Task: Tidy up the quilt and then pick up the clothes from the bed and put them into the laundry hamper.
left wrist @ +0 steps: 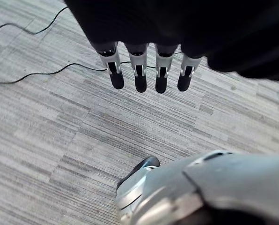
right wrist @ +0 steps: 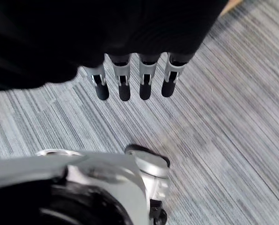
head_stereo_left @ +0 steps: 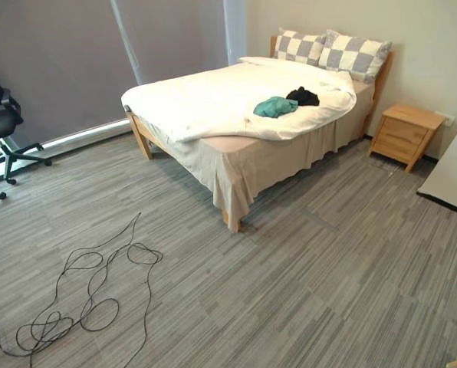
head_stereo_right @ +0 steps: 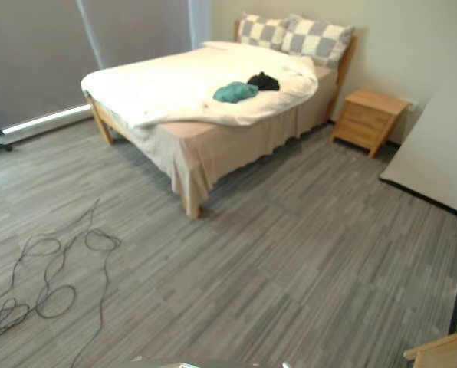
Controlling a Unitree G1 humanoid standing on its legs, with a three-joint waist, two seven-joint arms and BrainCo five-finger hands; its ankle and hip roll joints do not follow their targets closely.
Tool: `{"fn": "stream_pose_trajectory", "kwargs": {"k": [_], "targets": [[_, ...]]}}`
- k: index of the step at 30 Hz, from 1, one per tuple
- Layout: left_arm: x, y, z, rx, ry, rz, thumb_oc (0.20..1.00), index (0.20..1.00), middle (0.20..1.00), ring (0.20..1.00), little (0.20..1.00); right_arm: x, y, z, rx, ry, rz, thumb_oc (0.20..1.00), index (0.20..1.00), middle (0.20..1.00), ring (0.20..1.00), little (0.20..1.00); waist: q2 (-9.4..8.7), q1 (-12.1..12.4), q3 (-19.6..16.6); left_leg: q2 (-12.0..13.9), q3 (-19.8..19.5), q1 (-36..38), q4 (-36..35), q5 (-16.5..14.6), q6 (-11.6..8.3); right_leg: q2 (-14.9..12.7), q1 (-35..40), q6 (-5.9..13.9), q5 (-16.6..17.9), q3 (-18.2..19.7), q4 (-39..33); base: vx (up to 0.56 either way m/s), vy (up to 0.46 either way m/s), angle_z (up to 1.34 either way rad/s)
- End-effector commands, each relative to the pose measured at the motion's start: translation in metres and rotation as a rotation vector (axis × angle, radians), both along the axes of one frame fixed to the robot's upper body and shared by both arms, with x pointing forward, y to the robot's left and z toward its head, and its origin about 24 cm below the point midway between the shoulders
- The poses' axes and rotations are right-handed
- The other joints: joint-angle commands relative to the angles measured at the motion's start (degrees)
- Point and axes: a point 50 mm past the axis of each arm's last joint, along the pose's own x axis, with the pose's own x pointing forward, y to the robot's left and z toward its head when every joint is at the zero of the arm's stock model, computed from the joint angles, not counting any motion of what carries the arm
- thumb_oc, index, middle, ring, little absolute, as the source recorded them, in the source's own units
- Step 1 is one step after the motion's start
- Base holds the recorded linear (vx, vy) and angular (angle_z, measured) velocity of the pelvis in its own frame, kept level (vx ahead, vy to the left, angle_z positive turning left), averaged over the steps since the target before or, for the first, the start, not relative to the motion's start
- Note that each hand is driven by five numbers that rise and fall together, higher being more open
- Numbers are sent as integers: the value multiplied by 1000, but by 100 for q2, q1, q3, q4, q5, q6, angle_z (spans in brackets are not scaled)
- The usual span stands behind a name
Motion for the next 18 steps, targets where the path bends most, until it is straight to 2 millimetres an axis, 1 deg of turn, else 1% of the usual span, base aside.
{"fn": "stream_pose_trajectory", "kwargs": {"k": [1, 7, 12, 13, 15, 16, 17, 18], "targets": [[41, 3, 7, 23, -94, -61, 1000, 1000, 1000, 1000, 1000, 54, 15, 6, 39, -135, 0, 1000, 1000, 1000, 1000, 1000, -241, -22, 504, -105, 86, 760, -765, -23, -149, -493, 938, 782, 313, -178, -1007, 17, -3, -16], [40, 1, 6, 16, -81, -75, 1000, 1000, 1000, 1000, 1000, 51, 15, 5, 38, -123, 4, 1000, 1000, 1000, 1000, 1000, -224, -21, 501, -90, 122, 801, -765, -56, -156, -489, 949, 779, 293, -155, -1007, 42, -5, -8], [40, -2, 6, 18, -83, -123, 1000, 1000, 1000, 1000, 1000, 51, 15, 5, 35, -122, 23, 1000, 1000, 1000, 1000, 1000, -196, -42, 539, -93, 145, 840, -765, -98, -150, -492, 933, 788, 296, -123, -1007, 50, 8, -9], [41, -2, 6, 18, -85, -130, 1000, 1000, 1000, 1000, 1000, 51, 14, 5, 34, -121, 26, 1000, 1000, 1000, 1000, 1000, -193, -44, 558, -95, 153, 849, -765, -101, -141, -492, 931, 796, 300, -110, -1007, 43, 24, -3], [49, -4, 7, 15, -113, -140, 1000, 1000, 1000, 1000, 1000, 56, 13, 6, 28, -132, 28, 1000, 1000, 1000, 1000, 1000, -184, -51, 617, -124, 165, 832, -765, -105, -93, -502, 876, 804, 322, -68, -940, 0, 47, -1], [57, -3, 10, 18, -143, -142, 1000, 1000, 1000, 1000, 1000, 61, 12, 8, 28, -150, 26, 1000, 1000, 1000, 1000, 1000, -158, -49, 731, -139, 176, 761, -746, -108, -24, -507, 573, 808, 249, 7, -410, -34, 50, -2], [57, -3, 10, 18, -143, -142, 1000, 1000, 1000, 1000, 1000, 61, 12, 8, 28, -150, 26, 1000, 1000, 1000, 1000, 1000, -159, -42, 723, -141, 182, 749, -744, -108, -22, -511, 546, 809, 235, 15, -381, -80, 91, -7], [64, -2, 12, 28, -172, -148, 1000, 1000, 1000, 1000, 1000, 70, 13, 10, 36, -176, 27, 1000, 1000, 1000, 1000, 1000, -115, -69, 886, -153, 178, 687, -664, -185, 69, -552, 36, 1039, 268, 32, 558, -42, 58, -7]]}}
